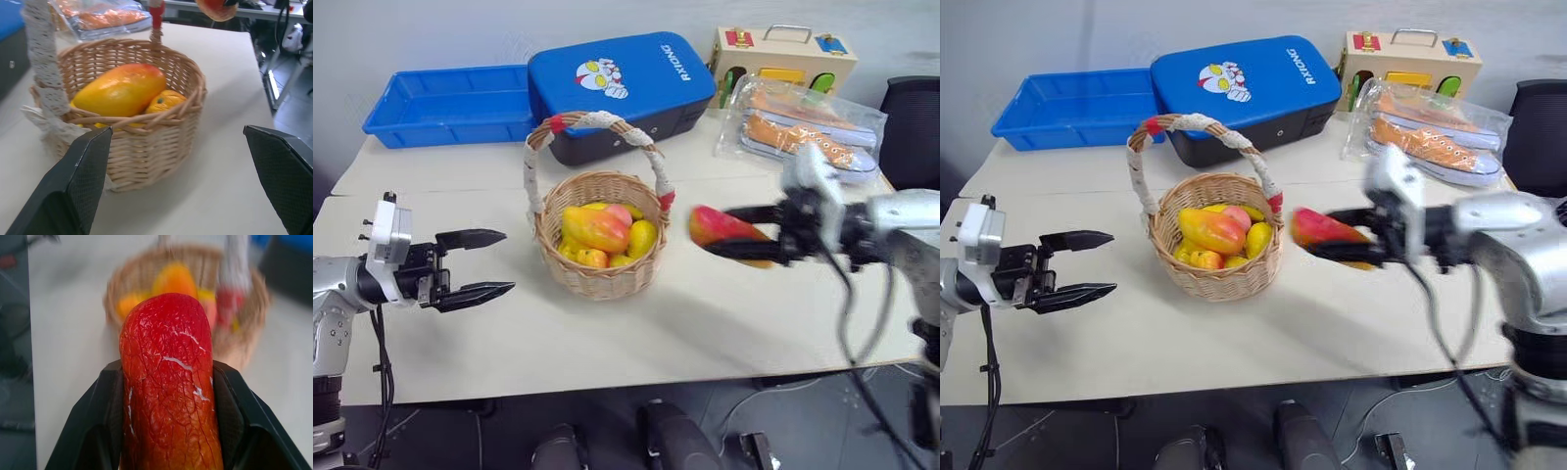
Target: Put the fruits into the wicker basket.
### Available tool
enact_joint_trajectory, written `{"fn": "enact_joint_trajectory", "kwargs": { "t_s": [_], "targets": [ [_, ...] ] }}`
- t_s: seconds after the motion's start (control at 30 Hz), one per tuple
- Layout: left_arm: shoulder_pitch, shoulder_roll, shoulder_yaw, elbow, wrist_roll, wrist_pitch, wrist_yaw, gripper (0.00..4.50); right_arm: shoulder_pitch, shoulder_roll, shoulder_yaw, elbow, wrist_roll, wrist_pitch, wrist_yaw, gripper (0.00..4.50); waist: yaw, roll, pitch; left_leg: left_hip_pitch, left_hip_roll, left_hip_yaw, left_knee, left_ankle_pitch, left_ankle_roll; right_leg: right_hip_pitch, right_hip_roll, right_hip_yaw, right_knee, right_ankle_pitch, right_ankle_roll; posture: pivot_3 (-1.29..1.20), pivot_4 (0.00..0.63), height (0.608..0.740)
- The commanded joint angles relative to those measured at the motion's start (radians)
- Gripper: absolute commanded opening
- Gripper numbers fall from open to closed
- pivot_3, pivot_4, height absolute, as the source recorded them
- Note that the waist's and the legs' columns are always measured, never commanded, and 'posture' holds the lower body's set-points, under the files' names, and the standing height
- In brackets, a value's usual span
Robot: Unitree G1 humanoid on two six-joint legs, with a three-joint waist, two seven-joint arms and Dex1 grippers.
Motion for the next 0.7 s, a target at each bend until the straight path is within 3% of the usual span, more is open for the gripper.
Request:
{"fn": "enact_joint_trajectory", "kwargs": {
  "t_s": [0.03, 0.13, 0.2, 0.3, 0.47, 0.6, 0.7],
  "targets": [
    [0.019, 0.002, 0.027, -0.044, -0.028, 0.021, 0.018, 4.50, -0.047, 0.091, 0.048, -0.029, 0.002, 0.094, -0.158, 1.92, 0.003, -0.001, 0.000, 0.000, 0.000, -0.001, 0.000, 0.000, -0.001, -0.001, 0.000, 0.000, 0.000, 0.000, 0.000, 0.00, 0.150, 0.740],
    [0.017, -0.002, 0.029, -0.053, -0.026, 0.020, 0.035, 4.50, -0.116, 0.254, 0.169, 0.080, -0.161, 0.000, -0.355, 1.92, 0.003, -0.001, -0.001, -0.007, -0.001, -0.001, 0.001, -0.001, 0.001, -0.006, -0.002, 0.000, 0.000, 0.000, 0.000, 0.00, 0.150, 0.740],
    [0.011, -0.003, 0.030, -0.064, -0.029, 0.023, 0.046, 4.50, -0.136, 0.286, 0.237, 0.131, -0.274, -0.088, -0.434, 1.92, 0.000, -0.002, -0.001, -0.010, -0.001, -0.001, 0.002, -0.001, 0.001, -0.008, -0.002, 0.000, 0.000, 0.000, 0.000, 0.00, 0.150, 0.740],
    [0.010, -0.001, 0.033, -0.081, -0.037, 0.032, 0.055, 4.50, -0.134, 0.330, 0.240, 0.148, -0.270, -0.106, -0.438, 2.83, 0.004, -0.002, -0.001, -0.010, -0.002, -0.002, 0.002, -0.001, 0.001, -0.009, -0.002, -0.001, 0.000, 0.000, 0.000, 0.00, 0.150, 0.740],
    [0.011, -0.005, 0.029, -0.096, -0.042, 0.034, 0.067, 4.50, -0.116, 0.338, 0.224, 0.115, -0.252, -0.198, -0.383, 4.49, 0.001, -0.003, -0.002, -0.011, -0.001, -0.002, 0.003, -0.001, 0.001, -0.009, -0.002, -0.001, 0.000, 0.000, 0.000, 0.00, 0.150, 0.740],
    [0.012, -0.007, 0.026, -0.101, -0.044, 0.034, 0.068, 4.50, -0.051, 0.303, 0.152, 0.066, -0.195, -0.308, -0.291, 4.49, 0.002, -0.003, -0.002, -0.011, -0.001, -0.003, 0.003, -0.001, 0.001, -0.009, -0.001, -0.001, 0.000, 0.000, 0.000, 0.00, 0.150, 0.740],
    [-0.001, -0.005, 0.018, -0.081, -0.034, 0.025, 0.060, 4.50, 0.086, 0.242, 0.026, -0.011, -0.025, -0.350, -0.128, 4.49, 0.010, -0.003, -0.002, -0.012, -0.002, -0.004, 0.002, -0.001, 0.001, -0.007, -0.001, -0.002, -0.002, 0.000, 0.001, 0.00, 0.150, 0.740]
  ]
}}
